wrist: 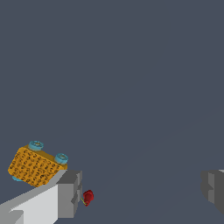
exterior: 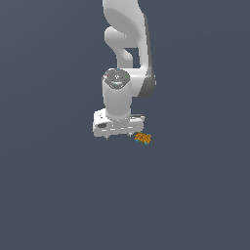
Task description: Pick up the object and move it to a goal position.
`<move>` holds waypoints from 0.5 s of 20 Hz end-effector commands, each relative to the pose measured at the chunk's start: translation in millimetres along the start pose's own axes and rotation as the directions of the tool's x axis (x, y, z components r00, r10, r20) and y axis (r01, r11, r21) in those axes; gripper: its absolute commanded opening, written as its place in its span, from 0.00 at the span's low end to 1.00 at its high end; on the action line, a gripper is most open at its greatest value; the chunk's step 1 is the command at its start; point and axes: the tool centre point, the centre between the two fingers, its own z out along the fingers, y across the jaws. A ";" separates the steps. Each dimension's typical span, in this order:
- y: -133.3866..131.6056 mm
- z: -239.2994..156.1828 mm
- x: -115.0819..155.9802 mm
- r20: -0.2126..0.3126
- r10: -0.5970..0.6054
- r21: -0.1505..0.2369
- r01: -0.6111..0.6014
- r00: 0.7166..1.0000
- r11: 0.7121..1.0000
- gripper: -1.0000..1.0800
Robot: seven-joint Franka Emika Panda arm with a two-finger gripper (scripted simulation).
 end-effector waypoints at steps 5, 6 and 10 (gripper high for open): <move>-18.9 14.7 -8.6 0.001 -0.192 -0.002 0.192 0.981 0.981 0.96; -22.4 17.2 -10.2 0.001 -0.226 -0.002 0.226 0.974 0.974 0.96; -36.4 27.0 -17.0 0.000 -0.360 -0.001 0.360 0.933 0.933 0.96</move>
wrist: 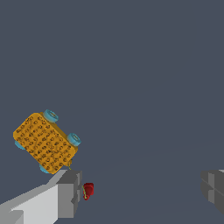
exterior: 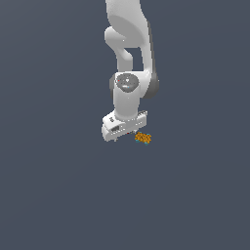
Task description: Pick up the object and move it to a goal position.
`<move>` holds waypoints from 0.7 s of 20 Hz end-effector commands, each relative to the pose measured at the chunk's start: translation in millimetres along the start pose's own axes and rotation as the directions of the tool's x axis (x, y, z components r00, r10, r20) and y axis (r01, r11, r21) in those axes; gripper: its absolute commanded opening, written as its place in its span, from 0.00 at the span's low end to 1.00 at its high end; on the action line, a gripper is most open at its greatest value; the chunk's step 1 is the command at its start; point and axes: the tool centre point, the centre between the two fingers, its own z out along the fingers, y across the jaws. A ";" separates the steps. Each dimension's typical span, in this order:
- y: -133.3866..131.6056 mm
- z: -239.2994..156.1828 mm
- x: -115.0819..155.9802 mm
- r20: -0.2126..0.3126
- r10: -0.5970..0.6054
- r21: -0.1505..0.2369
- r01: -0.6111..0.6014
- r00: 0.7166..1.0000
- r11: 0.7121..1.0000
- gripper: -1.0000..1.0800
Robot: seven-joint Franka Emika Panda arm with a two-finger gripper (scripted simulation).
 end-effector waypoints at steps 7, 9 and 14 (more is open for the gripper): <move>-34.1 19.5 -5.6 -0.005 -0.297 0.001 0.297 0.955 0.955 0.96; -42.3 23.8 -7.2 -0.007 -0.364 0.002 0.364 0.932 0.932 0.96; -62.1 33.1 -11.3 -0.014 -0.513 0.002 0.513 0.858 0.858 0.96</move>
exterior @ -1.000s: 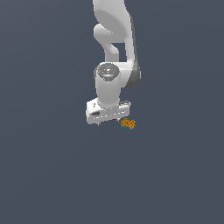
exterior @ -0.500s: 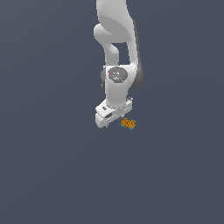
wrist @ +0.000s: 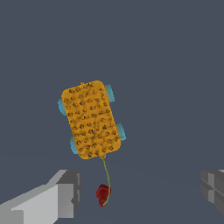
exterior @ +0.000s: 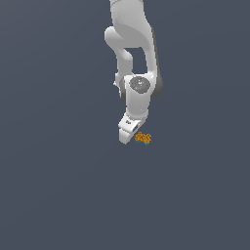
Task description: Pick up the object and move it to a goal position.
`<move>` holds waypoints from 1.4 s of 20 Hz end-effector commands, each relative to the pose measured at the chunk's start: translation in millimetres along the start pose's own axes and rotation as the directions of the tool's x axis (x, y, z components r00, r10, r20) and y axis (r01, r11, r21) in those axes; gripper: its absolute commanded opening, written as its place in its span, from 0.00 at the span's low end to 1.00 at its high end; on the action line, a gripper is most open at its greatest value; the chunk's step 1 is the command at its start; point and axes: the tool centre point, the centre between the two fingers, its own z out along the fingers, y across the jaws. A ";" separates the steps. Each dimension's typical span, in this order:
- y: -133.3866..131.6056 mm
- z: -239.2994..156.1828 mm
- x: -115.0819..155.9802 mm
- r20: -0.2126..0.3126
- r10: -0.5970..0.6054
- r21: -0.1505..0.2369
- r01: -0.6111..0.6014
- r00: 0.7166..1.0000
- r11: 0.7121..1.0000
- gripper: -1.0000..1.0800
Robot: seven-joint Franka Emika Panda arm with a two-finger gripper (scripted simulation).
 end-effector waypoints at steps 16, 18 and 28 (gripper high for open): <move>-34.1 14.7 8.7 -0.015 -0.281 0.001 0.281 0.959 0.960 0.96; -33.6 14.8 8.6 -0.014 -0.276 0.001 0.276 0.961 0.961 0.96; -34.9 47.7 8.5 -0.014 -0.280 0.001 0.280 0.960 0.960 0.96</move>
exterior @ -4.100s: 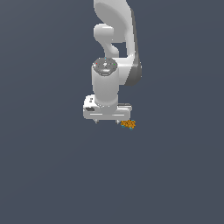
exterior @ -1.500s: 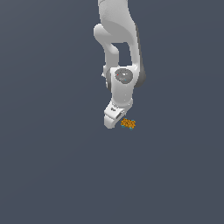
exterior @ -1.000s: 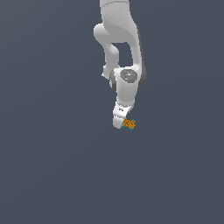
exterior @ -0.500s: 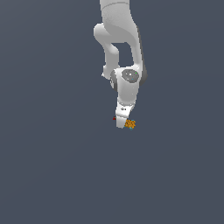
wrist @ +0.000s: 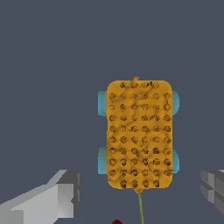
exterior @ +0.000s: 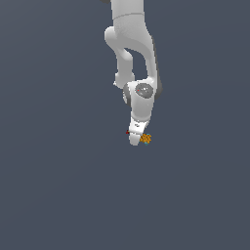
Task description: Pick up the object and move it to a goal position.
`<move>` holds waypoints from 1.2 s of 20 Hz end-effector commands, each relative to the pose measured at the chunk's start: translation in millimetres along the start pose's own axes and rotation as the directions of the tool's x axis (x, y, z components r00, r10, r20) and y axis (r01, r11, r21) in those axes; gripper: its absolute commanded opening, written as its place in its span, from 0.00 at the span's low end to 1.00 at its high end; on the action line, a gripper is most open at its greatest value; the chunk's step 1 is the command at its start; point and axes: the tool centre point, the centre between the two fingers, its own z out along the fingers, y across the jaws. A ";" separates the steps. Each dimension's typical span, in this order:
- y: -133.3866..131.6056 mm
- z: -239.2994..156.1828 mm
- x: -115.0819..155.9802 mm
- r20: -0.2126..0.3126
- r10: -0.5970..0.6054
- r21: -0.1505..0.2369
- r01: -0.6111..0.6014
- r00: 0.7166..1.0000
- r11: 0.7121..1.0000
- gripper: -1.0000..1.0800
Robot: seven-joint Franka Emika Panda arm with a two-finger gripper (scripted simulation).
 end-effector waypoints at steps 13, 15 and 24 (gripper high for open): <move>-0.2 24.5 0.0 0.000 -0.003 0.000 0.003 1.000 1.000 0.00; -0.2 24.5 0.0 0.000 -0.003 0.000 0.003 1.000 1.000 0.00; 5.6 23.4 0.4 0.000 -0.002 -0.002 0.002 1.000 1.000 0.00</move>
